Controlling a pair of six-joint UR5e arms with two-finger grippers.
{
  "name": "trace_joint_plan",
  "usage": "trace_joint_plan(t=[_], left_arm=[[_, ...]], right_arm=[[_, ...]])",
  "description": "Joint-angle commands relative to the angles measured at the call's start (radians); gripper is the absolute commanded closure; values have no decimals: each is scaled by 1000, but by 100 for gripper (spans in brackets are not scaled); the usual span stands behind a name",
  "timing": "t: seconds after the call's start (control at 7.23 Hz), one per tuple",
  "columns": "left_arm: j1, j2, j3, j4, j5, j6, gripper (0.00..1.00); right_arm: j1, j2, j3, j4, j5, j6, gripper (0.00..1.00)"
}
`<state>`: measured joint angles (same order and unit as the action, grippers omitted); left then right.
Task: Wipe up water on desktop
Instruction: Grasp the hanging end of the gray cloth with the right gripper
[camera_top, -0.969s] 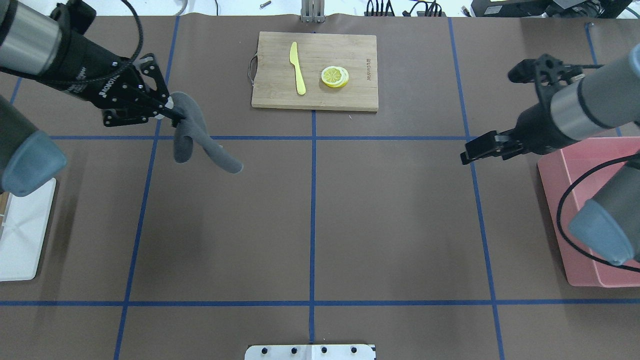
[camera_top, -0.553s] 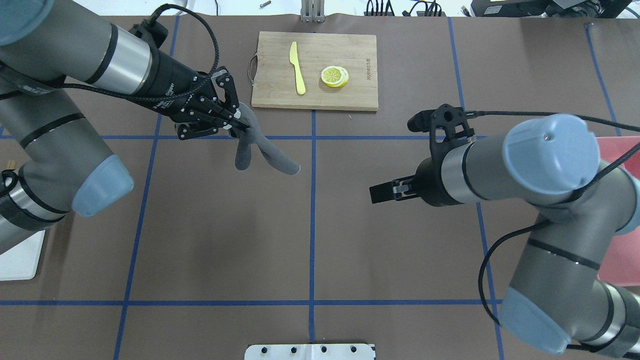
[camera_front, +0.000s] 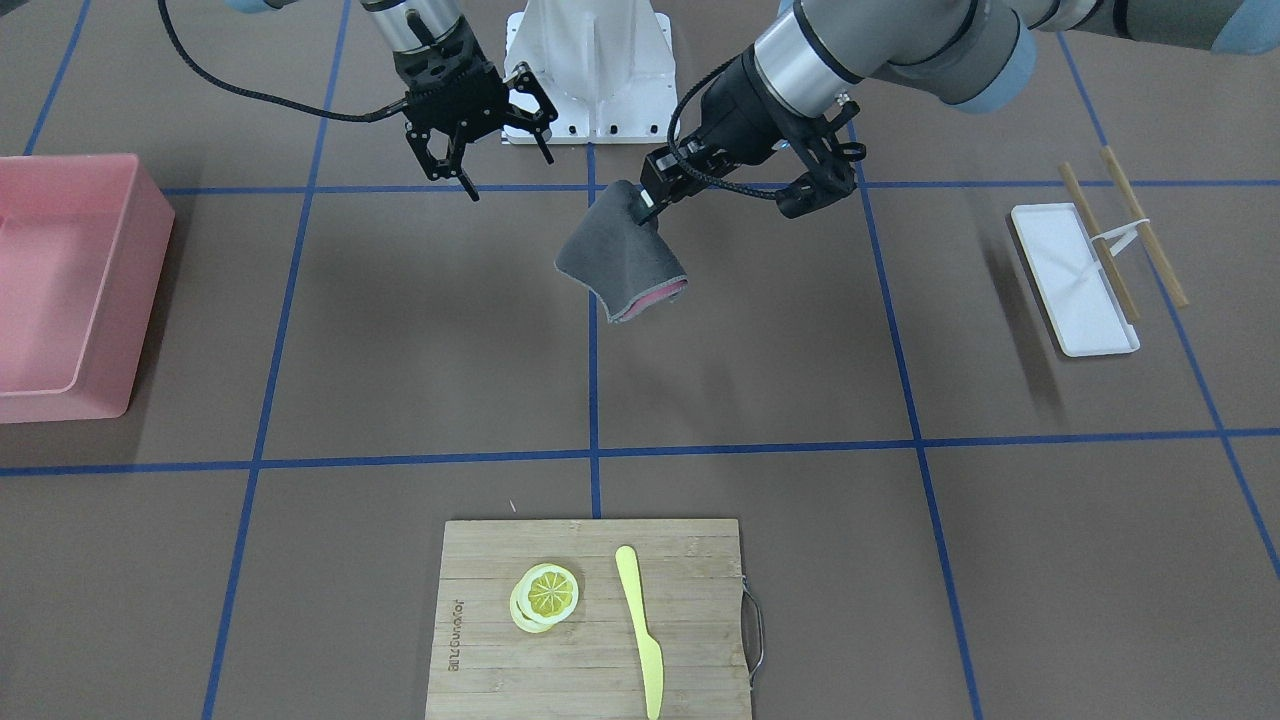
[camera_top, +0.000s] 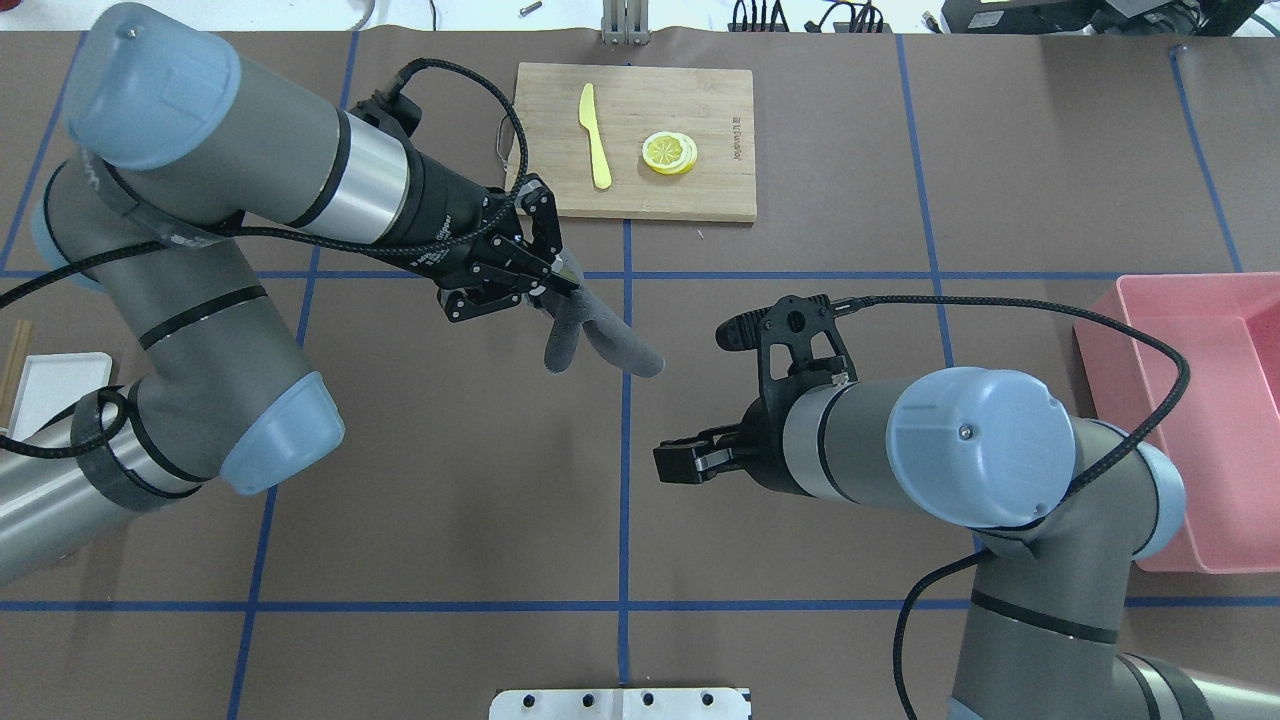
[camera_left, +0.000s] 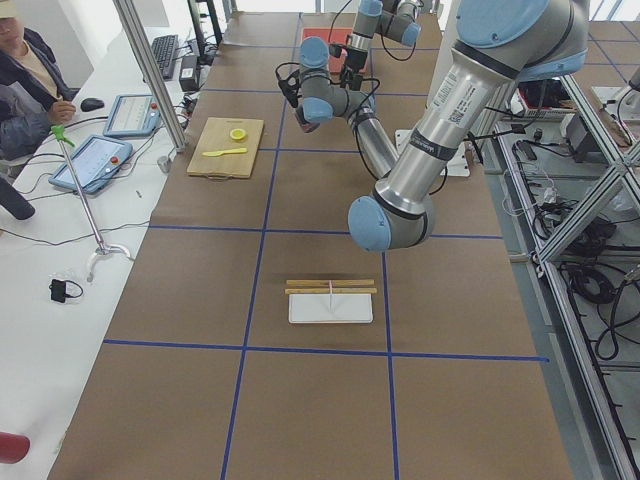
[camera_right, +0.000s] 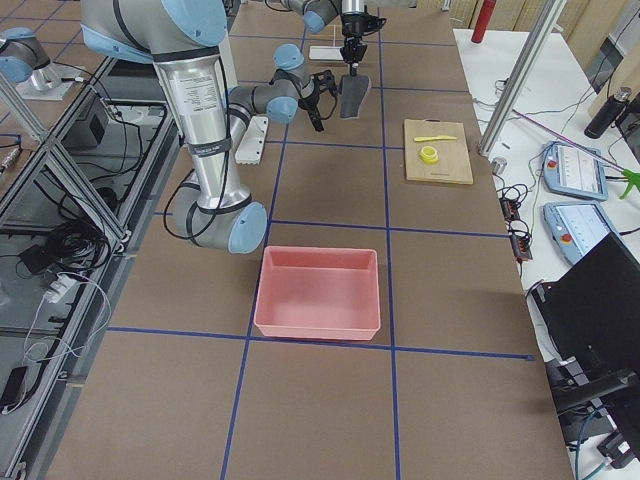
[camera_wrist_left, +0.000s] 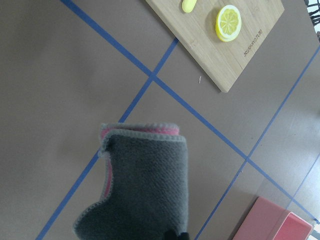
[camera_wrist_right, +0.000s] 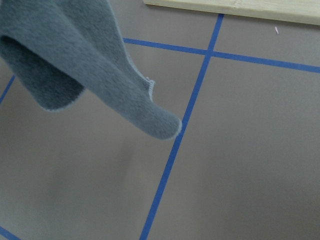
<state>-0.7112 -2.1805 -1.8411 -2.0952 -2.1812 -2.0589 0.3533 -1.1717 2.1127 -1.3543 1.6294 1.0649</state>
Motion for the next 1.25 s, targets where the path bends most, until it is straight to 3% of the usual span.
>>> trace_joint_plan(t=[0.0,0.28,0.97,1.11], left_arm=[[35,-2,-21,0,24,-59,100],[70,-2,-43,-2,27,-93,100],[159,-2,-61,-2,104,-135,100],[159,-2,-72,-2,103,-135,100]], right_arm=[[-19,27,-31,61,-69,-3,0],[-45,24,-85,167,-121,-14,0],[-91,29,-88,172,-210,-51,0],[-99,30,-82,179,-218,-34,4]])
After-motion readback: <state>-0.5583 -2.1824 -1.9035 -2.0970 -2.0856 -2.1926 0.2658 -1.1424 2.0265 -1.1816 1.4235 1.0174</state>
